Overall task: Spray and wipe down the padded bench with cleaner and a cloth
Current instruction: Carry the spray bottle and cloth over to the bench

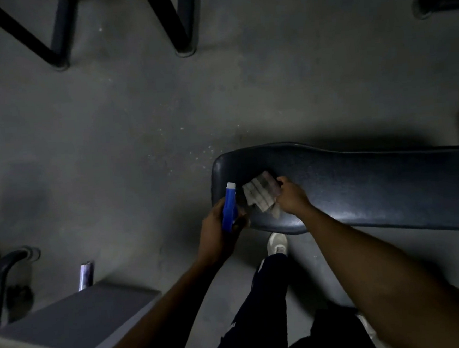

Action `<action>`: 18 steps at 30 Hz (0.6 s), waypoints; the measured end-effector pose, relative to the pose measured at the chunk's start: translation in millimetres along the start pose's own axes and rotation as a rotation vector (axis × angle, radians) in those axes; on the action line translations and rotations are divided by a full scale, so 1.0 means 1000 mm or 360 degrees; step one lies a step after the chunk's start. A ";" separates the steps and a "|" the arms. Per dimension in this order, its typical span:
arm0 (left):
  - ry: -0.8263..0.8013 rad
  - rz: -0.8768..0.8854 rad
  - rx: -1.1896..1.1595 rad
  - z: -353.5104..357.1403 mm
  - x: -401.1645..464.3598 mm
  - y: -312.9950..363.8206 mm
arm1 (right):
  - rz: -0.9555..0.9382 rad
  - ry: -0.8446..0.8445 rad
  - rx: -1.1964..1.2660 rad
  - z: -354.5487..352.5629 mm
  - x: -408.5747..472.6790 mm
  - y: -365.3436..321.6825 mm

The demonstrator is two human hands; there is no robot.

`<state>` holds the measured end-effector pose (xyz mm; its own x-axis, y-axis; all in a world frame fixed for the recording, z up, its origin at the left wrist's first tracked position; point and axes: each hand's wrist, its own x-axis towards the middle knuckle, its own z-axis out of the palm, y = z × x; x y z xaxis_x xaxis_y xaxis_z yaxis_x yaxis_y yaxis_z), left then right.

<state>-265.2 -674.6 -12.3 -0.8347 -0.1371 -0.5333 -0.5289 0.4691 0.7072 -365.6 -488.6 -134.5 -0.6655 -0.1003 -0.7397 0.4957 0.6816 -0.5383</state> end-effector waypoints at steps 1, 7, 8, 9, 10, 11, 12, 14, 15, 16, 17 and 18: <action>0.0010 -0.0009 -0.0010 0.000 -0.001 0.001 | -0.0020 0.0011 -0.0090 -0.004 -0.004 -0.001; -0.0004 0.0021 -0.0049 0.016 -0.007 0.032 | -0.0328 -0.0025 -0.0066 -0.033 -0.054 -0.004; -0.0004 0.0019 -0.0073 0.020 -0.007 0.040 | -0.0376 -0.0078 0.0062 -0.038 -0.066 -0.003; -0.0017 0.0023 -0.0088 0.025 -0.006 0.047 | -0.0415 -0.0123 0.0138 -0.043 -0.079 0.001; -0.0035 0.0030 -0.0093 0.032 -0.005 0.055 | -0.0451 -0.0143 0.0195 -0.049 -0.092 0.004; -0.0050 0.0030 -0.0087 0.040 -0.005 0.063 | -0.0494 -0.0136 0.0219 -0.055 -0.107 0.007; -0.0061 0.0035 -0.0074 0.049 -0.004 0.071 | -0.0574 -0.0113 0.0231 -0.060 -0.120 0.012; -0.0098 0.0128 -0.0003 0.070 -0.006 0.090 | -0.0704 -0.0029 0.0273 -0.069 -0.145 0.025; -0.0121 0.0178 0.0053 0.081 -0.008 0.101 | -0.0730 0.0034 0.0303 -0.074 -0.156 0.032; -0.0146 0.0211 0.0098 0.093 -0.010 0.111 | -0.0748 0.0118 0.0316 -0.081 -0.165 0.039; -0.0178 0.0237 0.0138 0.104 -0.014 0.122 | -0.0760 0.0214 0.0315 -0.088 -0.175 0.045; -0.0214 0.0266 0.0169 0.115 -0.019 0.132 | -0.0779 0.0309 0.0322 -0.095 -0.183 0.052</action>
<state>-301.8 -509.4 37.4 -0.8778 0.0641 -0.4747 -0.3599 0.5657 0.7419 -271.6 -365.9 11.5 -0.9258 -0.2212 -0.3066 0.1879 0.4346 -0.8808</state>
